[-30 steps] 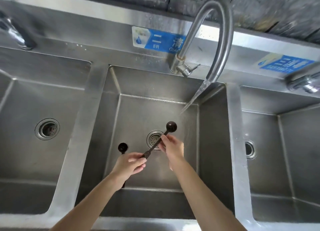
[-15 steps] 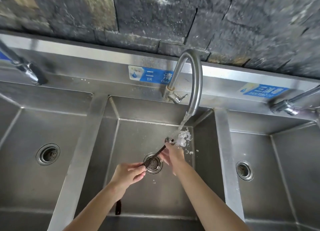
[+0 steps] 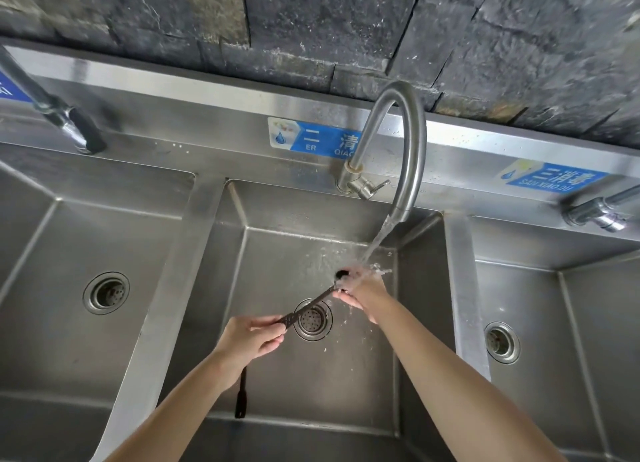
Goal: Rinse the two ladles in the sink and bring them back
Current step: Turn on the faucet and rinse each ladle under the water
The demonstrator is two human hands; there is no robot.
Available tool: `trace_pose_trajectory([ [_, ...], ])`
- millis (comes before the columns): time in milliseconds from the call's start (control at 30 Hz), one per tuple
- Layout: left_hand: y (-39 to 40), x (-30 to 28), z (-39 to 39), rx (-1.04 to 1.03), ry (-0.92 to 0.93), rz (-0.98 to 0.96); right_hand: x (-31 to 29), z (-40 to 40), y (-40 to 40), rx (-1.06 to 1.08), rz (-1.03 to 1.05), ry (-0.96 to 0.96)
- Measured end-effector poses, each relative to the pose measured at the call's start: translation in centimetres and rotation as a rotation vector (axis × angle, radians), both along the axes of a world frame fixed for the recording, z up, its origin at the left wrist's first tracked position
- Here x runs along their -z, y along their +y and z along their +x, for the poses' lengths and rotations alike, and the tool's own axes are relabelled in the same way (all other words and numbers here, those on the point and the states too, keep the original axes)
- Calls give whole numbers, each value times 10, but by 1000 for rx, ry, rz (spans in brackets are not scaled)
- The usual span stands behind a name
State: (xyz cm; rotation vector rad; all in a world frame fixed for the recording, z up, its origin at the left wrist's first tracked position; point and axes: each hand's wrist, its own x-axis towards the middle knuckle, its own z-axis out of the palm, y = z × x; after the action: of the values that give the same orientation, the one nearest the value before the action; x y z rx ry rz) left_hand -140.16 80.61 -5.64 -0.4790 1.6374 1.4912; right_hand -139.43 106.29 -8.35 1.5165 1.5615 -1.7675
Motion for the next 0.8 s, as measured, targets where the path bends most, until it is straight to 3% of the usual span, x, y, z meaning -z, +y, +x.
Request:
trace_pose_trajectory([
  [267, 0, 14, -4, -308, -36, 12, 6, 6, 8, -218, 346, 92],
  [433, -1, 23, 0, -379, -97, 44, -3, 4, 12, -203, 416, 133],
  [600, -1, 22, -1, -393, -131, 85, -9, 2, 3, -340, 512, 111],
  [800, -3, 17, -5, -474, -160, 117, -12, 2, -2, -156, 485, 111],
])
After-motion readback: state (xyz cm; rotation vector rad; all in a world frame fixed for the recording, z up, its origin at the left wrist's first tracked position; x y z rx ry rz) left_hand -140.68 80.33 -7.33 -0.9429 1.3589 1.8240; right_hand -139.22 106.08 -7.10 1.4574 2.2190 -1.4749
